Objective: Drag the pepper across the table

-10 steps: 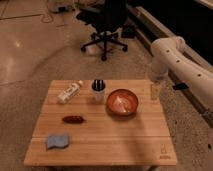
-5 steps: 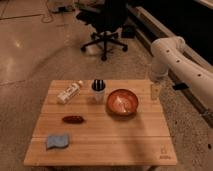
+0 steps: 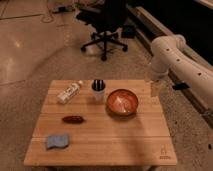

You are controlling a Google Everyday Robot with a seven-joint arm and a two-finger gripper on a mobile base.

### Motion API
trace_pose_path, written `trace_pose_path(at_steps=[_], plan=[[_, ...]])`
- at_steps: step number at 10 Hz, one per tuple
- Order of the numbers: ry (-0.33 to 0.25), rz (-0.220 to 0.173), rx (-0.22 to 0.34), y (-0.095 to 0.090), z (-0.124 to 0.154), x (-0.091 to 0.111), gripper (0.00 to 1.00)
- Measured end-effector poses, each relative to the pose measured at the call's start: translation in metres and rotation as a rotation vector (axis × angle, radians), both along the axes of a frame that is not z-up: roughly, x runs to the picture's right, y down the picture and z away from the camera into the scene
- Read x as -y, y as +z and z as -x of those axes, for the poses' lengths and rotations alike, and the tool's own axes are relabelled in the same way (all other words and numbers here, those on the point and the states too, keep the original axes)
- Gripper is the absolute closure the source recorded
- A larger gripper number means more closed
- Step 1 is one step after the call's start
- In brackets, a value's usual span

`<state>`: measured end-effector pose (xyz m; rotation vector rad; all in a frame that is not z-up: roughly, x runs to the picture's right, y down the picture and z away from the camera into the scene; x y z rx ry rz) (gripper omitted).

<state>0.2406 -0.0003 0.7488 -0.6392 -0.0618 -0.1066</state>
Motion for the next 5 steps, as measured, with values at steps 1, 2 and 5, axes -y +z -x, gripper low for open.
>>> trace_pose_path(at_steps=[1, 2, 5], plan=[[0.041, -0.003, -0.027, 0.001, 0.003, -0.002, 0.57], [0.04, -0.004, -0.024, 0.003, 0.006, -0.004, 0.65], [-0.051, 0.009, 0.033, -0.007, 0.018, -0.008, 0.69]])
